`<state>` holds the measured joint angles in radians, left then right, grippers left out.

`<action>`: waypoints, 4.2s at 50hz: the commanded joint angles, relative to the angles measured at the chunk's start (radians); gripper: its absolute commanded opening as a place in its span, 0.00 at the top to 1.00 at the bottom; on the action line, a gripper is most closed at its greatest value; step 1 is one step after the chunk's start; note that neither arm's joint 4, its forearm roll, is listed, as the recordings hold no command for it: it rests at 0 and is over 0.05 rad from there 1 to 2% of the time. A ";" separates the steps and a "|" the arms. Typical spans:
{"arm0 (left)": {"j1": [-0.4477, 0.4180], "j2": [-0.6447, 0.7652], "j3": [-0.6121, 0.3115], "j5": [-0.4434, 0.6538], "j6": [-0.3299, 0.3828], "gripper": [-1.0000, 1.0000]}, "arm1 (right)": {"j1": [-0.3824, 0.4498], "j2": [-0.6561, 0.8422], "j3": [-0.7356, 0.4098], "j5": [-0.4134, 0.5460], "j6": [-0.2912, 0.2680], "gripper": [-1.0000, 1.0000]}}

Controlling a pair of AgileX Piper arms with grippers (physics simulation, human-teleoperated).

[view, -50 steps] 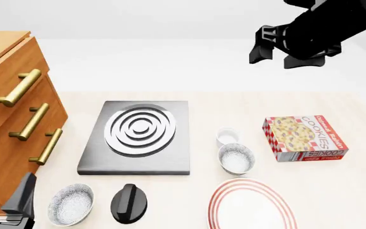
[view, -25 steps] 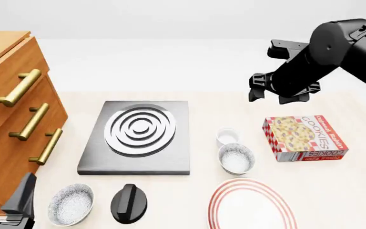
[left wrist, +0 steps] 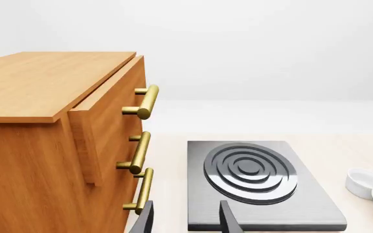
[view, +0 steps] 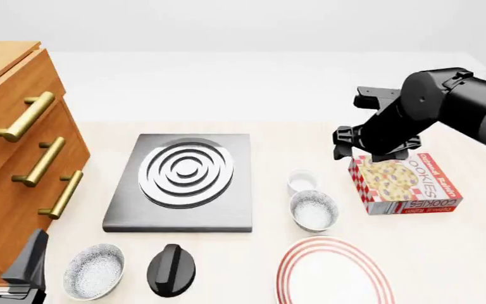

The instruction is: Pick the akita bowl between the plate and the ramekin and place it on the plate.

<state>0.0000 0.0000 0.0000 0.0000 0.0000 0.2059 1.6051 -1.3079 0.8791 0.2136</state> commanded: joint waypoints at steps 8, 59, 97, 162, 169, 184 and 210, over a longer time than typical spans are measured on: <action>0.000 0.000 0.000 0.000 0.000 0.00 | 0.012 0.032 0.074 -0.079 0.032 0.00; 0.000 0.000 0.000 0.000 0.000 0.00 | 0.035 0.132 0.220 -0.260 0.085 0.00; 0.000 0.000 0.000 0.000 0.000 0.00 | 0.081 0.125 0.316 -0.328 0.106 0.00; 0.000 0.000 0.000 0.000 0.000 0.00 | 0.143 0.169 0.351 -0.385 0.169 1.00; 0.000 0.000 0.000 0.000 0.000 0.00 | 0.135 0.164 0.350 -0.382 0.161 1.00; 0.000 0.000 0.000 0.000 0.000 0.00 | 0.130 0.083 0.316 -0.305 0.138 1.00; 0.000 0.000 0.000 0.000 0.000 0.00 | 0.216 -0.132 0.236 -0.138 0.079 1.00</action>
<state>0.0000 0.0000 0.0000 0.0000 0.0000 0.3937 1.5475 -1.0567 0.6920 0.3093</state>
